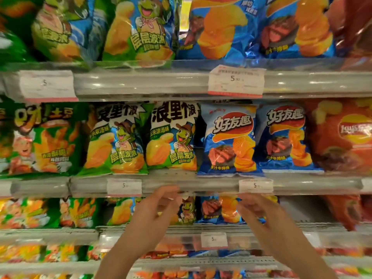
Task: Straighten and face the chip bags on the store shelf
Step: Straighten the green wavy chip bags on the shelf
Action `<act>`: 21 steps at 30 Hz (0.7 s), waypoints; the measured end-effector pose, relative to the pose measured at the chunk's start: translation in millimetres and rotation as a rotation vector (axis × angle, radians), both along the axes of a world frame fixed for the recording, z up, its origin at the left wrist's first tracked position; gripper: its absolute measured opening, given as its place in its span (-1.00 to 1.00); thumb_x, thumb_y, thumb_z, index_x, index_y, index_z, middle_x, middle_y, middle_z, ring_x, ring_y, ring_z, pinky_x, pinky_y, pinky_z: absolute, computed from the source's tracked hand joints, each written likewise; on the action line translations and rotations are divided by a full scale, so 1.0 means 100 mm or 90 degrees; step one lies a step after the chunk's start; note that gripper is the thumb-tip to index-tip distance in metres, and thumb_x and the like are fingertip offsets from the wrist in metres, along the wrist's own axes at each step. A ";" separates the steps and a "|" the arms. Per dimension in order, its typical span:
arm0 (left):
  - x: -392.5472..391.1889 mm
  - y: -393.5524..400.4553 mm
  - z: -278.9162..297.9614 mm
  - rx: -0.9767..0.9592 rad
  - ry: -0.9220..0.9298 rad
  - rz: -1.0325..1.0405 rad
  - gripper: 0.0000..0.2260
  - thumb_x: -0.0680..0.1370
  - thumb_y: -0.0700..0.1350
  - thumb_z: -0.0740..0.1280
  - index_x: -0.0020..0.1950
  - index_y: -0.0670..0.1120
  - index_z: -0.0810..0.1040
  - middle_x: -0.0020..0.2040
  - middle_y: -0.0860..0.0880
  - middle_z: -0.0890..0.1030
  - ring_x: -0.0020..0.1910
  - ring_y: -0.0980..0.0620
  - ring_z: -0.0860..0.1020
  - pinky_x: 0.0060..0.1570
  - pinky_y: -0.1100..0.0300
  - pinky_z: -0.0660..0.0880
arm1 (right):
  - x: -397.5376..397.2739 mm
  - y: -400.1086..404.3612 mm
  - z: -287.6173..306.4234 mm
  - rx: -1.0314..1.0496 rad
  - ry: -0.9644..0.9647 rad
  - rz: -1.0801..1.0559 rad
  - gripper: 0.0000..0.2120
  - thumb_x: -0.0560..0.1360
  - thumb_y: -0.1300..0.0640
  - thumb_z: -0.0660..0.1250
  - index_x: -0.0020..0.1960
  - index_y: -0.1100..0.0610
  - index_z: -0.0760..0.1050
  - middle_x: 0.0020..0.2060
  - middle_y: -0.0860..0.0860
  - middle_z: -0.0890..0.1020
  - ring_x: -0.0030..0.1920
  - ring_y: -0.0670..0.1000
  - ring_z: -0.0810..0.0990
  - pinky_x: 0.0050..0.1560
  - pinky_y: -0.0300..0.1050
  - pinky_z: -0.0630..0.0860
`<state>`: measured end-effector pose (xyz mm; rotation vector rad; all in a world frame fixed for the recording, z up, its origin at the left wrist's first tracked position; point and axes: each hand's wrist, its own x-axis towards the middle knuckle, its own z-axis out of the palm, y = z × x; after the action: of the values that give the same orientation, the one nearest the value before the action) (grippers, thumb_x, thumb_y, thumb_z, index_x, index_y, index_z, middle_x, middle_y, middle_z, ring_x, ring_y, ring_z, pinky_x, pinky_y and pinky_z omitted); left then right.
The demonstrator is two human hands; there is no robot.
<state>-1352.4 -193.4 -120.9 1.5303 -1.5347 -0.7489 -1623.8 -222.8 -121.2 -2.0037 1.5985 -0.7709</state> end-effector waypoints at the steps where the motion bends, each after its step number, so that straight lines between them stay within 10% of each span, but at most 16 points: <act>1: 0.10 -0.02 0.03 -0.009 0.012 -0.012 -0.82 0.60 0.04 0.30 0.19 0.20 0.56 0.02 0.27 0.66 0.03 0.30 0.60 0.01 0.40 0.49 | 0.10 0.04 0.03 -0.005 -0.003 -0.014 -0.88 0.55 -0.11 0.32 0.06 -0.32 0.49 -0.12 -0.36 0.65 0.01 -0.37 0.57 0.03 -0.31 0.55; 6: 0.61 -0.04 0.27 -0.046 0.060 -0.068 -0.80 0.56 0.12 0.26 0.16 0.20 0.55 0.00 0.28 0.66 0.02 0.29 0.60 -0.02 0.47 0.45 | 0.68 0.15 0.15 -0.016 -0.021 -0.080 -0.90 0.55 -0.10 0.32 0.05 -0.27 0.50 -0.14 -0.22 0.68 -0.08 -0.25 0.63 -0.02 -0.16 0.60; 11: 0.81 -0.10 0.51 -0.098 0.143 -0.058 -0.83 0.58 0.08 0.27 0.16 0.18 0.55 0.00 0.22 0.65 0.05 0.25 0.60 0.06 0.30 0.51 | 1.19 0.09 0.38 -0.060 -0.014 -0.080 -0.83 0.57 -0.10 0.29 0.17 -0.22 0.48 -0.06 -0.31 0.63 -0.04 -0.36 0.57 -0.09 -0.46 0.49; 16: 0.56 -0.42 0.66 -0.147 0.158 0.003 -0.66 0.62 -0.02 0.28 0.40 0.04 0.43 0.27 0.18 0.53 0.22 0.33 0.48 0.23 0.36 0.42 | 1.42 -0.33 0.51 -0.138 -0.124 -0.085 -0.66 0.56 -0.12 0.32 0.29 -0.03 0.51 0.13 -0.20 0.58 0.17 -0.16 0.56 0.21 -0.05 0.55; 21: 0.27 -0.99 0.77 -0.119 0.139 0.092 -0.50 0.61 0.03 0.24 0.54 0.01 0.23 0.48 -0.02 0.35 0.44 -0.02 0.35 0.48 0.00 0.24 | 1.61 -0.93 0.64 -0.155 -0.195 -0.103 -0.44 0.51 -0.33 0.19 0.34 0.02 0.46 0.19 0.00 0.59 0.22 0.01 0.56 0.23 0.09 0.53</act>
<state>-1325.3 -291.9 -44.3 1.3573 -1.2809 -0.6466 -1462.5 -316.3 -57.4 -1.8162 1.5574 -1.3215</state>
